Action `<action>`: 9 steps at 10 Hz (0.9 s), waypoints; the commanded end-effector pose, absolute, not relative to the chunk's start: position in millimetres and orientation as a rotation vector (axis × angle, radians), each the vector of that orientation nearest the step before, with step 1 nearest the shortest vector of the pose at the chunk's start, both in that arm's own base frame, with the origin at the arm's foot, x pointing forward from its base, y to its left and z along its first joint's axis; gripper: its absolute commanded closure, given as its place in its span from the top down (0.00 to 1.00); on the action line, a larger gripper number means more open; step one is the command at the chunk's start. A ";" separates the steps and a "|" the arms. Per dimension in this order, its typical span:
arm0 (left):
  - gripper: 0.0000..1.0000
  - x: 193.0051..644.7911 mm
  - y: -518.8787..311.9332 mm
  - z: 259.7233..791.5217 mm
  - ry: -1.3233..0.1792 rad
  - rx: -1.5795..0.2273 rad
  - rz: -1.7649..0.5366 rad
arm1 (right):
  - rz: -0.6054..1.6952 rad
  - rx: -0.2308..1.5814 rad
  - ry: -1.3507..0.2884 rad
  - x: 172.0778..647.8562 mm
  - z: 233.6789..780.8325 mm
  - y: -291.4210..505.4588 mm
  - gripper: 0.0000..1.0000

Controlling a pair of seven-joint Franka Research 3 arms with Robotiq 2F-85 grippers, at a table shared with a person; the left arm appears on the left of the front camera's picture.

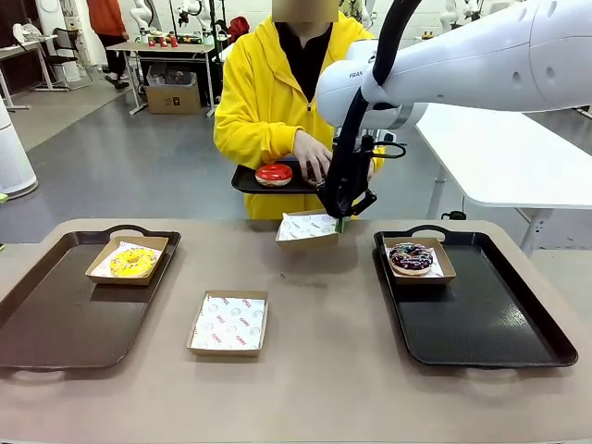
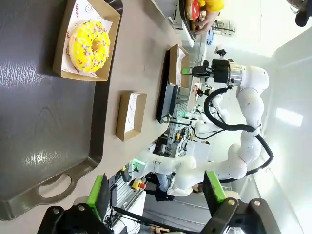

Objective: Individually package the donuts and arrange them on the tray.
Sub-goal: Place the picked Paper togo box on the Handle tray while simultaneously picking up another Paper togo box from the table with the other hand.

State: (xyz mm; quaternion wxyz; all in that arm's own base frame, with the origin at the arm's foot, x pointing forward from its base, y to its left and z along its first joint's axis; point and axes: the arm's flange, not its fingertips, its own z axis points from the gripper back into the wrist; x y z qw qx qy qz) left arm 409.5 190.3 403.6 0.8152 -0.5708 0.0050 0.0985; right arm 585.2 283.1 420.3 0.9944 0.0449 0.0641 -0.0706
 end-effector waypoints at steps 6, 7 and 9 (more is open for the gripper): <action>1.00 404.9 189.8 406.9 0.002 -1.222 0.209 | -0.149 0.094 0.124 585.2 421.9 283.9 0.00; 1.00 404.9 189.8 406.9 0.002 -1.222 0.209 | -0.149 0.094 0.124 585.2 421.9 283.9 0.00; 1.00 404.9 189.8 406.9 0.002 -1.222 0.209 | -0.149 0.094 0.124 585.2 421.9 283.9 0.00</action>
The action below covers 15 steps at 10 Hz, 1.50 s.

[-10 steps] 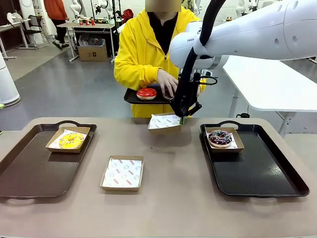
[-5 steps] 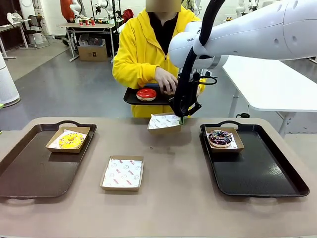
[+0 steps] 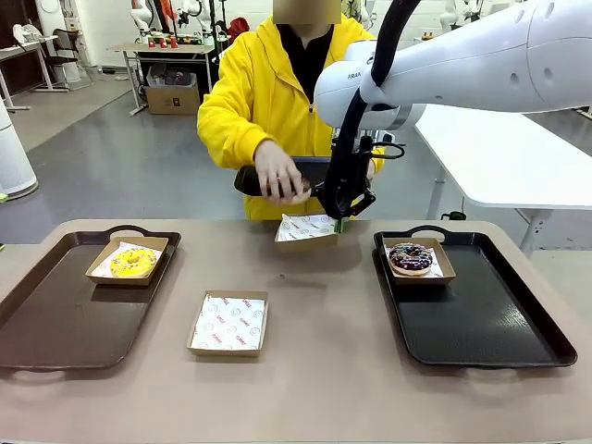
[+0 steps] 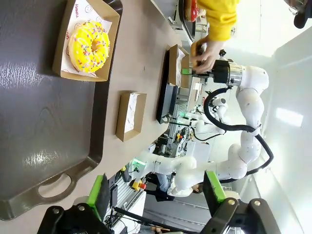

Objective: Individually package the donuts and arrange them on the tray.
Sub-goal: Place the picked Paper togo box on the Handle tray while simultaneously picking up another Paper togo box from the table with the other hand.

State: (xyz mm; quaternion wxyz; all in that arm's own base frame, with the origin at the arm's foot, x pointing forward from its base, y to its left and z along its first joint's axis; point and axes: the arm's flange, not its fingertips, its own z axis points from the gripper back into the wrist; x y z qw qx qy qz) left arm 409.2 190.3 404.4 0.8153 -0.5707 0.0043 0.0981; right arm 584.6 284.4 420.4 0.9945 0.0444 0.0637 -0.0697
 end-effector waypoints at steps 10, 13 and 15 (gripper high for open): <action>1.00 404.9 189.8 406.9 0.002 -1.222 0.209 | -0.149 0.094 0.124 585.2 421.9 283.9 0.00; 1.00 404.9 189.8 406.9 0.002 -1.222 0.209 | -0.149 0.094 0.124 585.2 421.9 283.9 0.00; 1.00 404.9 189.8 406.9 0.002 -1.222 0.209 | -0.149 0.094 0.124 585.2 421.9 283.9 0.00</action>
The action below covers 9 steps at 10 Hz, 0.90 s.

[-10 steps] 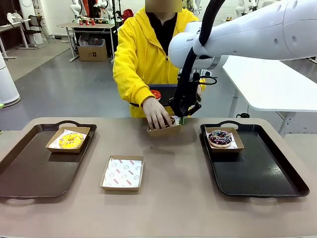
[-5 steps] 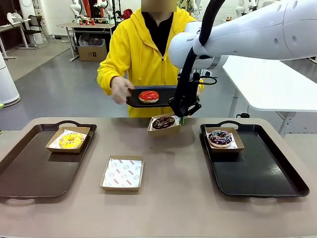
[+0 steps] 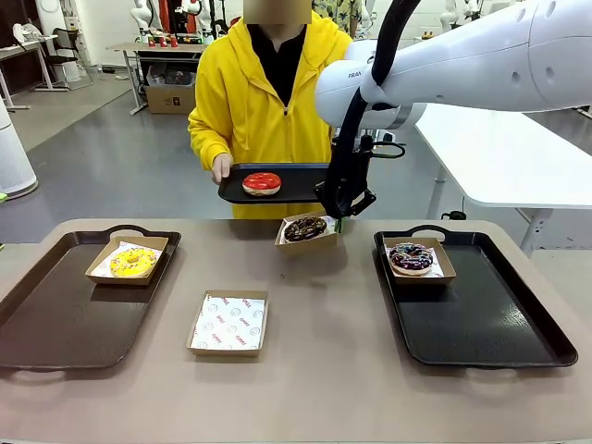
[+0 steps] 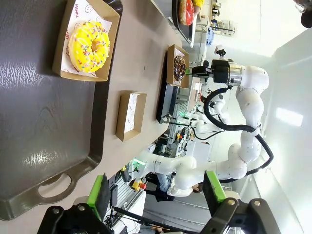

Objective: Individually package the donuts and arrange them on the tray.
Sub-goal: Place the picked Paper togo box on the Handle tray while simultaneously picking up another Paper togo box from the table with the other hand.

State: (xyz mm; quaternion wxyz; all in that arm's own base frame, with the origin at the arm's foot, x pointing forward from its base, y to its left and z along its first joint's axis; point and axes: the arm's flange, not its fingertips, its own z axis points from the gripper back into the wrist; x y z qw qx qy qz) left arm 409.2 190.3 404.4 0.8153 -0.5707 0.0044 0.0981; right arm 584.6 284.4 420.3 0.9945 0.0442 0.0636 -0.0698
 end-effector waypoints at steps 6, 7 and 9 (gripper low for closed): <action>1.00 434.7 112.7 482.1 0.122 -0.942 0.033 | -0.050 0.100 -0.054 475.0 531.0 217.2 0.01; 1.00 441.8 87.8 498.3 0.158 -0.885 -0.001 | -0.043 0.089 -0.036 459.8 536.2 197.0 0.01; 1.00 449.5 25.9 513.9 0.230 -0.730 -0.058 | -0.058 0.128 -0.020 431.2 530.0 150.0 0.01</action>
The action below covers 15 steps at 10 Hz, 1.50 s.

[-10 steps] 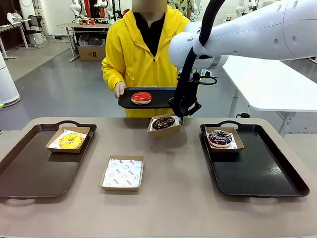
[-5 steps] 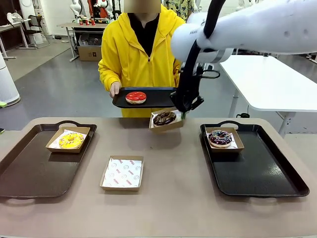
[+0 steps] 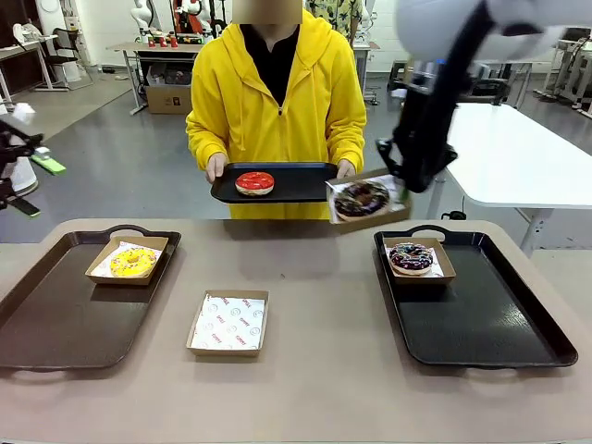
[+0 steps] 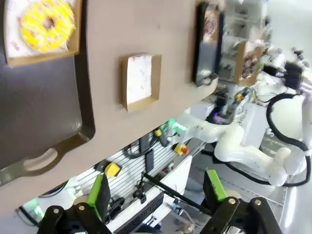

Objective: Individually package the donuts and arrange them on the tray.
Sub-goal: Place the picked Paper togo box on the Handle tray while simultaneously picking up another Paper togo box from the table with the other hand.

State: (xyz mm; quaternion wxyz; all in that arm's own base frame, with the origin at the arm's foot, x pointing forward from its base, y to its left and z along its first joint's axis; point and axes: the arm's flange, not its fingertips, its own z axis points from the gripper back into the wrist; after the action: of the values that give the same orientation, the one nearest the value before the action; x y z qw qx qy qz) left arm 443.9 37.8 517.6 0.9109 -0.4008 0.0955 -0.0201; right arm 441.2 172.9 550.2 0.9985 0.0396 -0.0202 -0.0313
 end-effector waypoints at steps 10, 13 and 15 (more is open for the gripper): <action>1.00 423.5 -177.8 438.6 0.274 -0.257 -0.253 | -0.077 0.122 0.059 395.9 445.3 43.9 0.01; 1.00 413.7 -211.3 410.2 0.209 -0.237 -0.227 | -0.098 0.125 0.077 392.1 444.7 47.5 0.01; 1.00 407.3 -224.3 395.9 0.125 -0.171 -0.241 | -0.098 0.125 0.077 392.1 444.7 47.5 0.01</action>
State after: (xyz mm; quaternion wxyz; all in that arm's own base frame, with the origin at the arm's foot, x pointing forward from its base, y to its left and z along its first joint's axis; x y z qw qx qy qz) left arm 413.5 -221.1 404.0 0.9804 -0.1191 0.0873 -0.1303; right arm 394.7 45.4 440.4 0.9964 0.0582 0.0404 -0.0461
